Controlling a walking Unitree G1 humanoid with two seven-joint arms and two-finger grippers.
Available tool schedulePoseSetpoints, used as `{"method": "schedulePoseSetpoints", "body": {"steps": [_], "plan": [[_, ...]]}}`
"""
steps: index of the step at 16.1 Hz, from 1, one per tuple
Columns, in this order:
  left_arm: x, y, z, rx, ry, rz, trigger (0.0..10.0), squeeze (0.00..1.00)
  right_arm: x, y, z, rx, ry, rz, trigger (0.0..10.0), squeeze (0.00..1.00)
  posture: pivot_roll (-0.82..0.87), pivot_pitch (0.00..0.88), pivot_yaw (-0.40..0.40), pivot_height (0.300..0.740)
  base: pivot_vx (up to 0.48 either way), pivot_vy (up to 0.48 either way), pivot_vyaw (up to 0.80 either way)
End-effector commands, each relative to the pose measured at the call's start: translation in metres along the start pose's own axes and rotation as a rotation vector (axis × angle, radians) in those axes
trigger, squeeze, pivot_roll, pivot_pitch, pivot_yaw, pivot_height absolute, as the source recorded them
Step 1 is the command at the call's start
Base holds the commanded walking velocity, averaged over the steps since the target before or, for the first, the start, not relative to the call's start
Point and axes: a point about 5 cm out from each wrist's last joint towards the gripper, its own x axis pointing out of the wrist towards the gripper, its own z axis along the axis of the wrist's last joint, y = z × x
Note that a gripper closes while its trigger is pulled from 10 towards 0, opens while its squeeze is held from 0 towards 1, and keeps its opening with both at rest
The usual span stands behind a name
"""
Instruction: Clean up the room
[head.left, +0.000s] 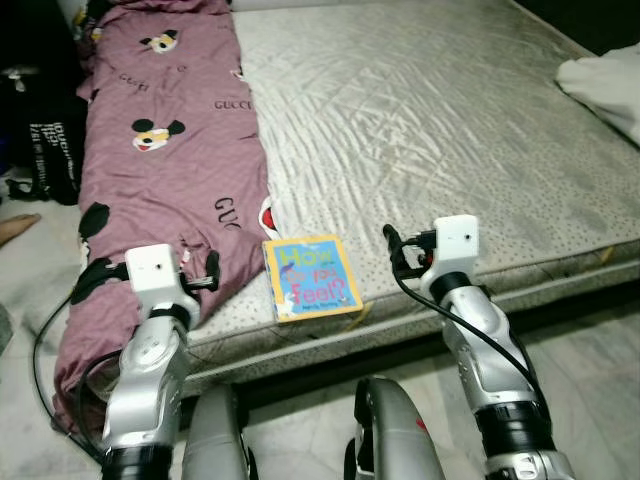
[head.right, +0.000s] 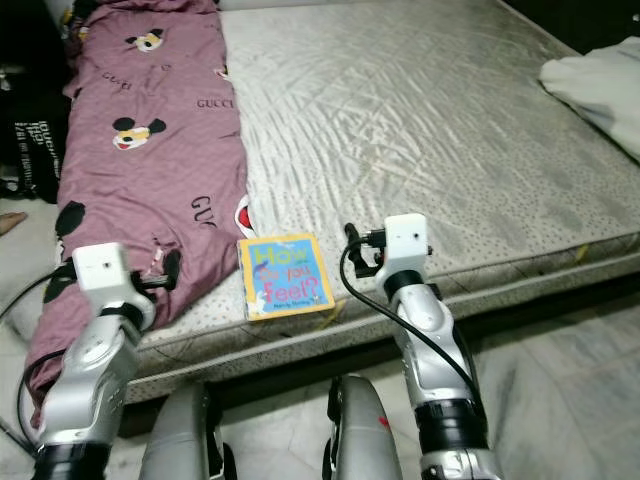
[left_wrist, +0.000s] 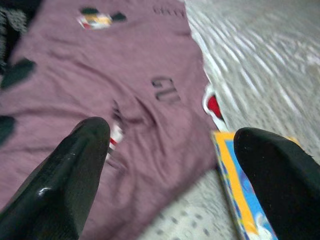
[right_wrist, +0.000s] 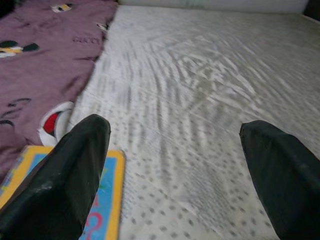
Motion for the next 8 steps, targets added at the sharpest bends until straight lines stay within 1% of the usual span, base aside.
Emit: {"method": "schedulePoseSetpoints", "body": {"steps": [1, 3, 6, 8], "plan": [[0.004, -0.008, -0.008, -0.019, 0.037, -0.019, 10.0, 0.00, -0.006, -0.011, 0.005, -0.016, -0.005, -0.015, 10.0, 0.00, -0.22, 0.138, -0.051, 0.587, 0.000, 0.000, 0.00], [0.012, -0.025, -0.014, -0.054, 0.056, -0.053, 10.0, 0.00, -0.015, -0.023, 0.006, -0.059, 0.012, -0.030, 10.0, 0.00, -0.26, 0.155, -0.053, 0.572, 0.000, 0.000, 0.00], [0.014, -0.031, -0.013, -0.058, 0.048, -0.057, 10.0, 0.00, -0.021, -0.029, 0.006, -0.062, 0.019, -0.046, 10.0, 0.00, -0.26, 0.158, -0.051, 0.572, 0.000, 0.000, 0.00], [0.018, -0.030, -0.011, -0.060, 0.034, -0.042, 10.0, 0.00, -0.024, -0.028, 0.006, -0.063, 0.034, -0.046, 10.0, 0.00, -0.26, 0.165, -0.044, 0.572, 0.000, 0.000, 0.00]]}}
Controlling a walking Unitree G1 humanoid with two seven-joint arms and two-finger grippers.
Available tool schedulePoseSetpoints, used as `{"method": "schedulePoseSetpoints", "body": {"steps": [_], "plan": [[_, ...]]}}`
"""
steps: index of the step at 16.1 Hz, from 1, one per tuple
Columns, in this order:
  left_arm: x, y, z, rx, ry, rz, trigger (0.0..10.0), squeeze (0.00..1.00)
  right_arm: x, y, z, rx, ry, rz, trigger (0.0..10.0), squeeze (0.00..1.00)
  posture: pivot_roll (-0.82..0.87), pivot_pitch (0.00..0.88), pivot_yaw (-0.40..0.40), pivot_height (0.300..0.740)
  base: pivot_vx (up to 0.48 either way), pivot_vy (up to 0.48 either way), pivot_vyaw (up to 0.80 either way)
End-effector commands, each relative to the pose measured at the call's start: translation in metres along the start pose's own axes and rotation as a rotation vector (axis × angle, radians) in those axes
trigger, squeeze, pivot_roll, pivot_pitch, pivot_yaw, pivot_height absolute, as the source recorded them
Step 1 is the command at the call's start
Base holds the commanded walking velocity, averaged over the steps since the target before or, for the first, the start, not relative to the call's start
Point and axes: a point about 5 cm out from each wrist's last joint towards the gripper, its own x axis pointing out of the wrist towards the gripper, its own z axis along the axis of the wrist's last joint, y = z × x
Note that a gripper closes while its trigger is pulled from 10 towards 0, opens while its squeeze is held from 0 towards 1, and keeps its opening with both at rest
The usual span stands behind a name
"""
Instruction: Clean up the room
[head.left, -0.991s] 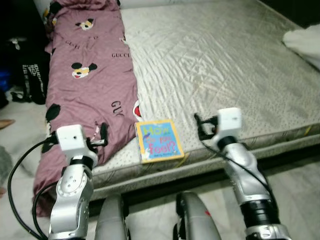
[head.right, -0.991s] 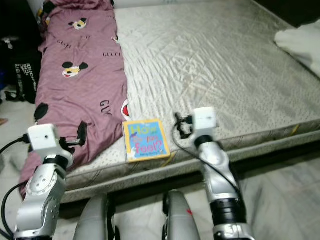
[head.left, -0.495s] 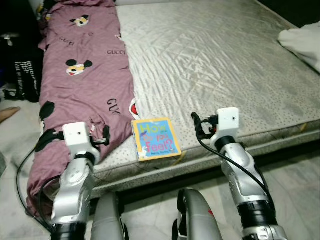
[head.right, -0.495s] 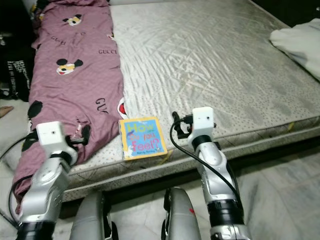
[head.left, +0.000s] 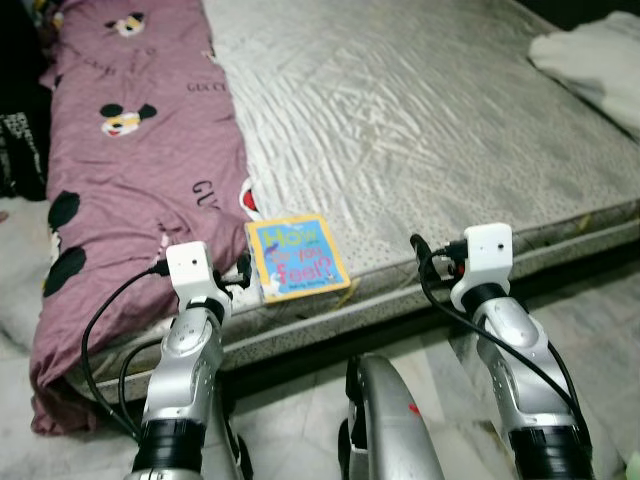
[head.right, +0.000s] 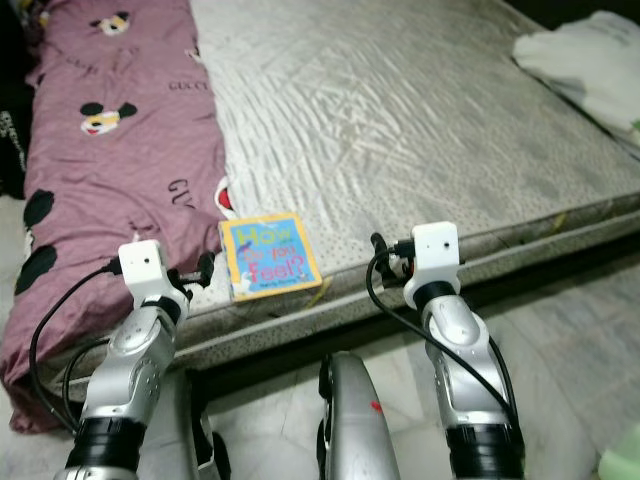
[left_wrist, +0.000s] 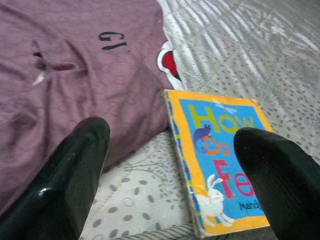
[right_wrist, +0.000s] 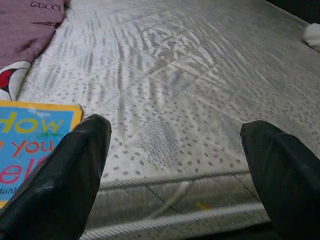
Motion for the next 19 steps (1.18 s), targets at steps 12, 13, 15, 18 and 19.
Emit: {"method": "schedulePoseSetpoints", "body": {"steps": [12, 13, 15, 18, 19], "plan": [[0.018, 0.019, 0.013, -0.013, -0.045, 0.102, 10.0, 0.00, -0.008, -0.003, 0.000, 0.016, 0.030, -0.006, 10.0, 0.00, -0.25, 0.176, -0.032, 0.533, 0.000, 0.000, -0.12], [0.019, 0.018, 0.013, -0.012, -0.047, 0.100, 10.0, 0.00, -0.008, -0.003, 0.000, 0.020, 0.030, -0.012, 10.0, 0.00, -0.25, 0.177, -0.032, 0.533, 0.000, 0.000, -0.80], [0.021, 0.016, 0.015, -0.012, -0.053, 0.099, 10.0, 0.00, -0.008, -0.003, -0.001, 0.016, 0.029, -0.014, 10.0, 0.00, -0.25, 0.178, -0.030, 0.533, 0.000, 0.000, 0.00], [0.022, 0.019, 0.012, -0.025, -0.045, 0.131, 10.0, 0.00, -0.008, -0.004, -0.001, 0.008, 0.036, -0.014, 10.0, 0.00, -0.25, 0.181, -0.032, 0.533, 0.000, 0.000, 0.00], [0.022, 0.023, 0.012, -0.032, -0.049, 0.168, 10.0, 0.00, -0.009, -0.006, -0.002, 0.005, 0.040, -0.017, 10.0, 0.00, -0.25, 0.181, -0.034, 0.533, 0.000, 0.000, 0.00]]}}
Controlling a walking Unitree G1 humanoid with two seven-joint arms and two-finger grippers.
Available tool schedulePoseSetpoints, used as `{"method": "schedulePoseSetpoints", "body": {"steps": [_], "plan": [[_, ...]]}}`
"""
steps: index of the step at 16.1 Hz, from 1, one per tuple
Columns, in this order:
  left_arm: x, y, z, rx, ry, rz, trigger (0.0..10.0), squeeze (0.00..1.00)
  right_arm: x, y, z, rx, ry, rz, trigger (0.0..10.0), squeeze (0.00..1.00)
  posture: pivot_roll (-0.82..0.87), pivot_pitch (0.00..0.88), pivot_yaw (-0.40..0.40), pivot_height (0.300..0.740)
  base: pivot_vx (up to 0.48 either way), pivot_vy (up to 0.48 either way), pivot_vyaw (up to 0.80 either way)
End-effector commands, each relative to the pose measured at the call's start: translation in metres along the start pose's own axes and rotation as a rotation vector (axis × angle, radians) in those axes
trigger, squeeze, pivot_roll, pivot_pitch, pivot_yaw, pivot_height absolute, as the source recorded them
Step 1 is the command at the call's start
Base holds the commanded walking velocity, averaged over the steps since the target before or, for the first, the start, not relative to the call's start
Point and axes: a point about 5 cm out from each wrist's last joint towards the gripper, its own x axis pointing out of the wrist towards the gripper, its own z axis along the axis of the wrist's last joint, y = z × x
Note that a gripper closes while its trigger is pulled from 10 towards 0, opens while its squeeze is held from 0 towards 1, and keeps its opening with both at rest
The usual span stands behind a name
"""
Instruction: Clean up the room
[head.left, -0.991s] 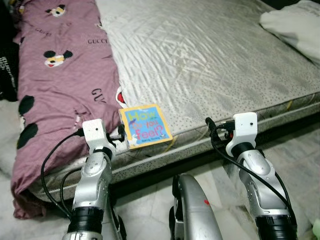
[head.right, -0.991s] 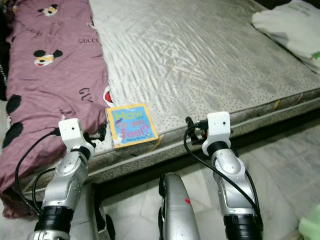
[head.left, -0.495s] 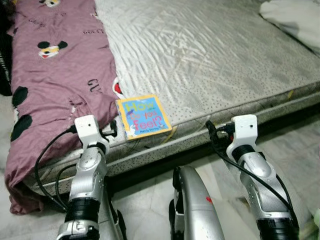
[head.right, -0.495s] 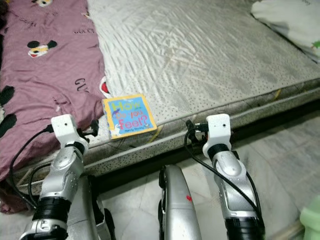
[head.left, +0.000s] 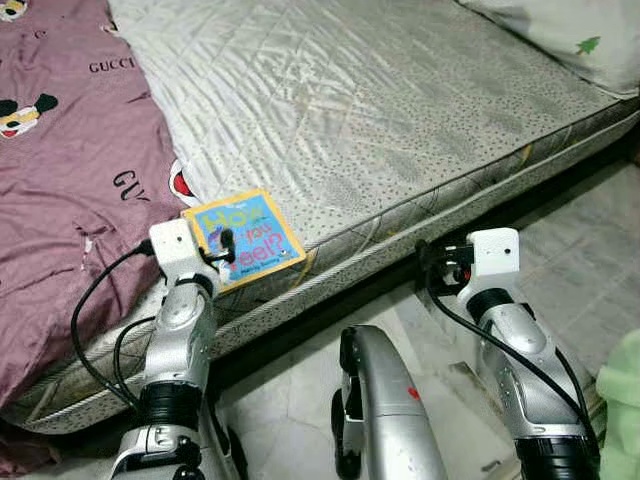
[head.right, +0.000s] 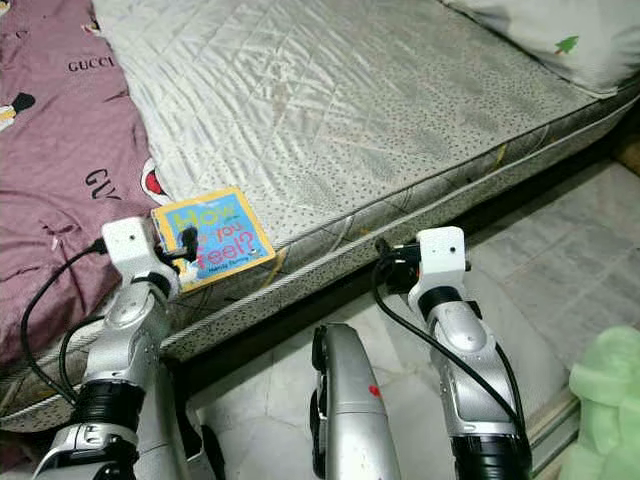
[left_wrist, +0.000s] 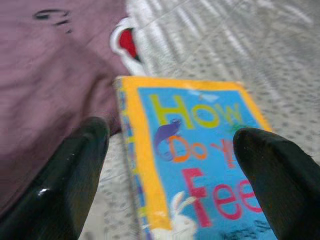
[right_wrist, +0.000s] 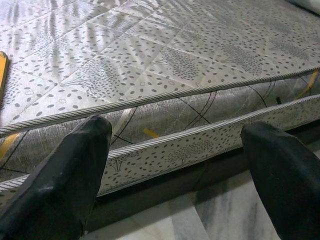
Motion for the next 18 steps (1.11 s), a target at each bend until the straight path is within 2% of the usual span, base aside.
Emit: {"method": "schedulePoseSetpoints", "body": {"steps": [1, 5, 7, 9, 12, 18], "plan": [[-0.001, 0.006, -0.005, -0.007, 0.013, 0.041, 10.0, 0.00, -0.002, -0.002, 0.000, -0.004, 0.006, -0.005, 10.0, 0.00, -0.25, 0.181, -0.034, 0.533, 0.000, 0.000, 0.00], [0.001, 0.017, -0.009, -0.035, 0.044, 0.099, 10.0, 0.00, 0.000, 0.000, 0.000, -0.033, 0.011, 0.009, 10.0, 0.00, -0.25, 0.172, -0.032, 0.533, 0.000, 0.000, 0.00], [0.005, 0.021, -0.014, -0.037, 0.069, 0.103, 10.0, 0.00, 0.000, 0.002, -0.001, -0.011, 0.019, 0.014, 10.0, 0.00, -0.25, 0.172, -0.032, 0.533, 0.000, 0.000, 0.00], [0.008, 0.019, -0.012, -0.041, 0.067, 0.098, 10.0, 0.00, -0.001, 0.000, 0.000, -0.008, 0.011, 0.013, 10.0, 0.00, -0.25, 0.172, -0.032, 0.509, 0.000, 0.000, 0.00], [0.013, 0.014, -0.010, -0.050, 0.067, 0.078, 10.0, 0.00, 0.002, -0.003, 0.001, -0.022, 0.007, -0.002, 10.0, 0.00, -0.26, 0.162, -0.032, 0.509, 0.000, 0.000, 0.00], [0.022, 0.016, -0.013, -0.076, 0.091, 0.077, 10.0, 0.00, 0.002, -0.005, 0.003, -0.038, 0.002, -0.006, 10.0, 0.00, -0.28, 0.159, -0.032, 0.509, 0.000, 0.000, 0.00]]}}
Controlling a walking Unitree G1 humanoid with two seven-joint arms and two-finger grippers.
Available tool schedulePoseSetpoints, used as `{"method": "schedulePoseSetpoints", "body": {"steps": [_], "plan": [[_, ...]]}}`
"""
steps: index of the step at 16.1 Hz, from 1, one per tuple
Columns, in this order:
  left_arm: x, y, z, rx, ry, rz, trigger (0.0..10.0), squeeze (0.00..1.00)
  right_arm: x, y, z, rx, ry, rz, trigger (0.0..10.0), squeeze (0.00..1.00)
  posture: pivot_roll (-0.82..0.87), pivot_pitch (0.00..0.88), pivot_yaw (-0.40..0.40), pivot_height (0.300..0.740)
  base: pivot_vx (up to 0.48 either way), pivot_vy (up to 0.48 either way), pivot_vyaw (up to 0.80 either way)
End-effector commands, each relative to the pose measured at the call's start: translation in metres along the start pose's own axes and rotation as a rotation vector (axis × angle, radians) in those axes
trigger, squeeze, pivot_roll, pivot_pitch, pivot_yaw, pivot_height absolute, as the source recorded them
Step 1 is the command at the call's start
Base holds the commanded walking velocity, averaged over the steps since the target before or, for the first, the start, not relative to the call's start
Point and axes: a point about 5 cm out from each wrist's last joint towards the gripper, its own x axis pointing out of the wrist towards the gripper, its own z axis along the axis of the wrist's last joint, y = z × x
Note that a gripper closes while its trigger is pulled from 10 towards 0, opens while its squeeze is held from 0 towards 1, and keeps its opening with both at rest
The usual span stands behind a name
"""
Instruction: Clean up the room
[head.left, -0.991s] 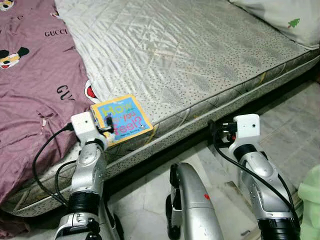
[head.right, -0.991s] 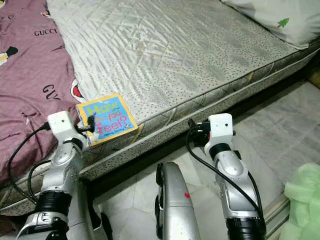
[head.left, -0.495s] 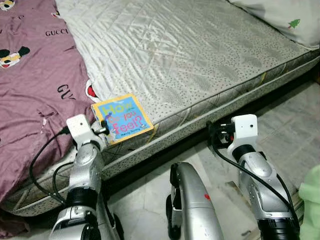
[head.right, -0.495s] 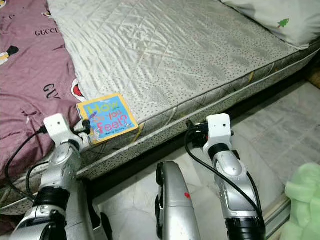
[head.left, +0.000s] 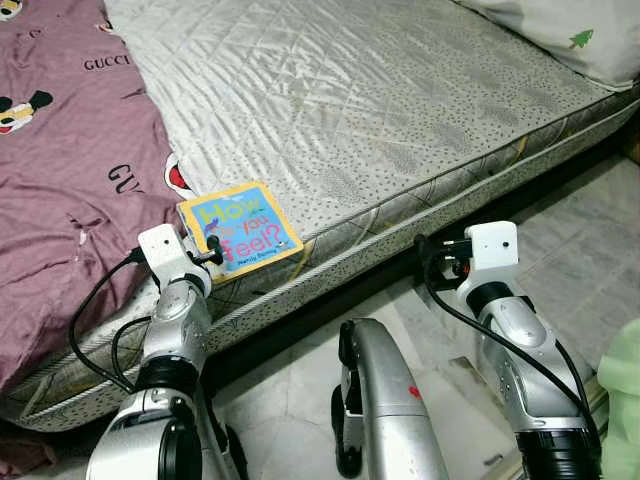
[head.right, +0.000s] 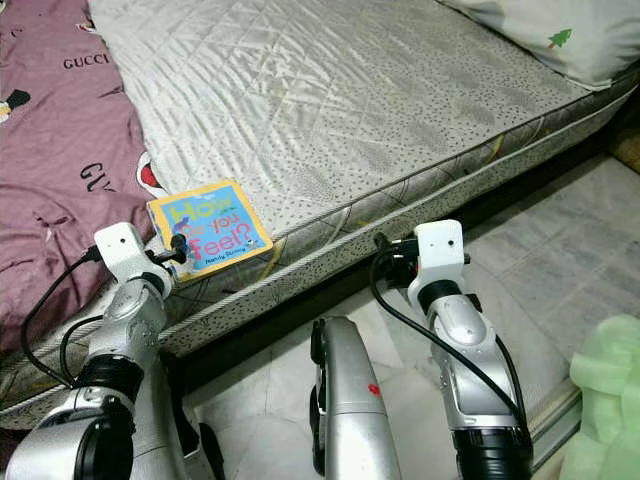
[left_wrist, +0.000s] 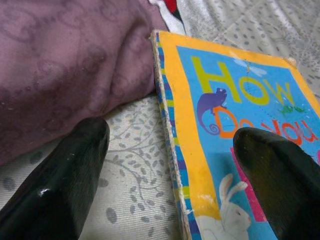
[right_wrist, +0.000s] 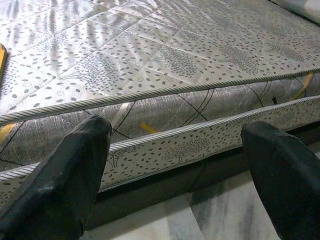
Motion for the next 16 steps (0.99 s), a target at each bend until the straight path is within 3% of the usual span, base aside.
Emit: {"method": "schedulePoseSetpoints", "body": {"steps": [1, 4, 8, 13, 14, 16], "plan": [[0.001, 0.002, -0.004, -0.002, 0.020, -0.003, 10.0, 0.00, -0.002, -0.004, -0.003, -0.005, 0.009, -0.014, 10.0, 0.00, -0.28, 0.159, -0.032, 0.509, 0.000, 0.000, 0.00], [0.004, -0.002, -0.012, -0.037, 0.088, -0.054, 10.0, 0.00, 0.000, -0.001, 0.001, -0.008, 0.002, -0.009, 10.0, 0.00, -0.30, 0.157, -0.033, 0.509, 0.000, 0.000, 0.00], [0.003, -0.023, -0.027, -0.124, 0.201, -0.161, 10.0, 0.00, 0.000, -0.005, 0.005, -0.019, -0.012, -0.018, 10.0, 0.00, -0.31, 0.152, -0.031, 0.509, 0.000, 0.000, 0.00], [-0.004, -0.044, -0.040, -0.334, 0.306, -0.323, 10.0, 0.00, 0.004, -0.006, 0.009, -0.023, -0.026, -0.024, 10.0, 0.00, -0.32, 0.141, -0.027, 0.509, 0.000, 0.000, 0.00], [-0.006, -0.047, -0.042, -0.430, 0.319, -0.367, 0.0, 0.00, 0.005, -0.007, 0.010, -0.024, -0.031, -0.026, 10.0, 0.00, -0.32, 0.137, -0.025, 0.509, 0.000, 0.000, 0.00], [-0.008, -0.041, -0.047, -0.526, 0.332, -0.354, 0.0, 0.00, 0.006, -0.007, 0.011, -0.025, -0.034, -0.029, 10.0, 0.00, -0.32, 0.130, -0.022, 0.509, 0.000, 0.000, 0.00]]}}
